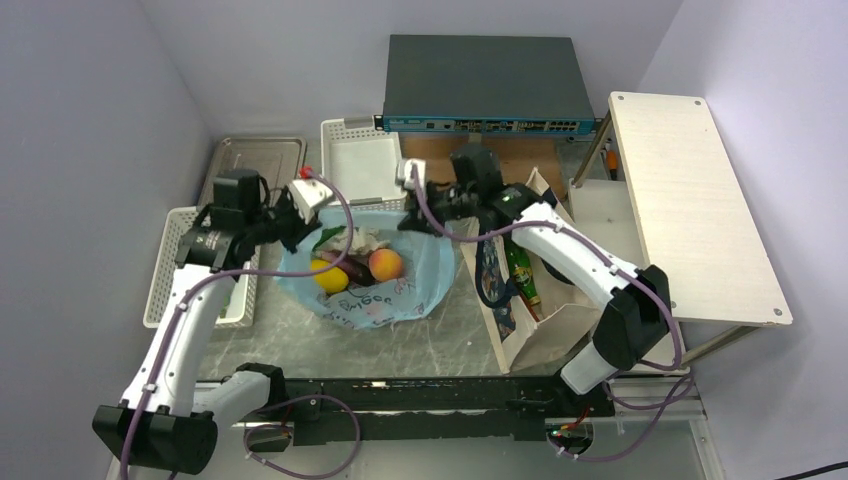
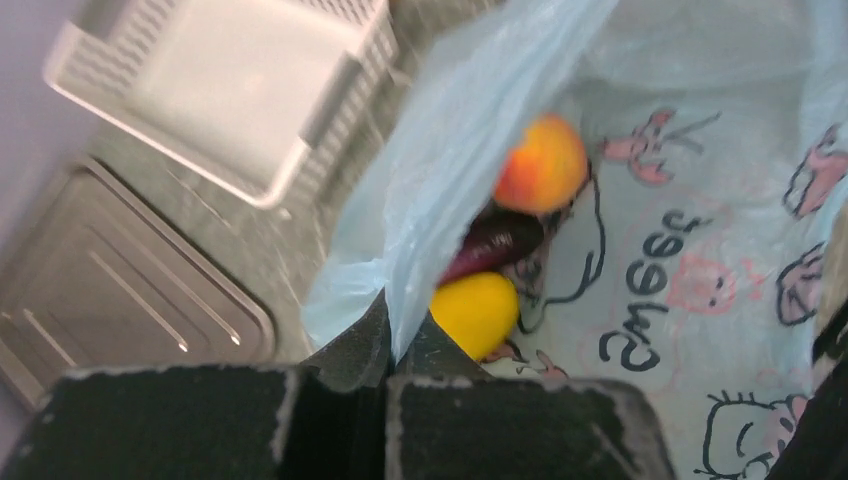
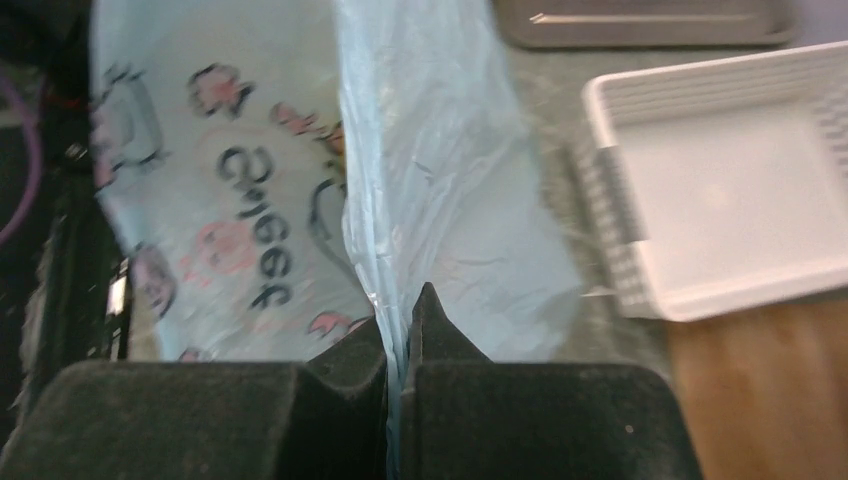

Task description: Untie the knot of the grocery bags and take out the mixed food

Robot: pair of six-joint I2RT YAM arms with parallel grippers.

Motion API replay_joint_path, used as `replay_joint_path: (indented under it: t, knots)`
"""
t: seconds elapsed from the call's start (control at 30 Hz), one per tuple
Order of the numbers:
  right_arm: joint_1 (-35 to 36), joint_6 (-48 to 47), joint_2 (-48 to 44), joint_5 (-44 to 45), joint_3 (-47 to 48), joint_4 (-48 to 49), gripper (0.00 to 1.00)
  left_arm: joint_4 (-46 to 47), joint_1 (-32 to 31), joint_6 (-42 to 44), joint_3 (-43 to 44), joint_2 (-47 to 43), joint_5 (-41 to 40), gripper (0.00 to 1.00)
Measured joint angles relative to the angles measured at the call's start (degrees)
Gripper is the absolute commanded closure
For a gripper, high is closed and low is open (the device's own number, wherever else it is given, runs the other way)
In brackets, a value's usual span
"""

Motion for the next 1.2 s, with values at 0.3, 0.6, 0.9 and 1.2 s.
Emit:
replay_joint_path:
  t: [0.3, 0.6, 0.9, 1.2]
  knots:
    - [4.7, 0.3, 6.4, 0.8, -4.2, -1.0, 1.00, -2.3, 8.4, 5.6, -9.3, -1.1, -3.2, 0.38]
    - [4.5, 11.4, 8.8, 1.7, 0.9, 5.0, 1.00, -2.2, 4.5, 13.6, -2.8, -10.9, 0.7, 0.28]
    - [4.5, 19.2, 9.1, 4.8, 3.4, 8.9, 1.00, 1.9, -21.3, 20.9, -11.8, -9.5, -4.6, 0.26]
    - [4.1, 19.8, 9.7, 6.5, 4.0, 8.7, 1.00, 17.0, -22.8, 23.0, -19.6, 12.4, -20.9, 0.11]
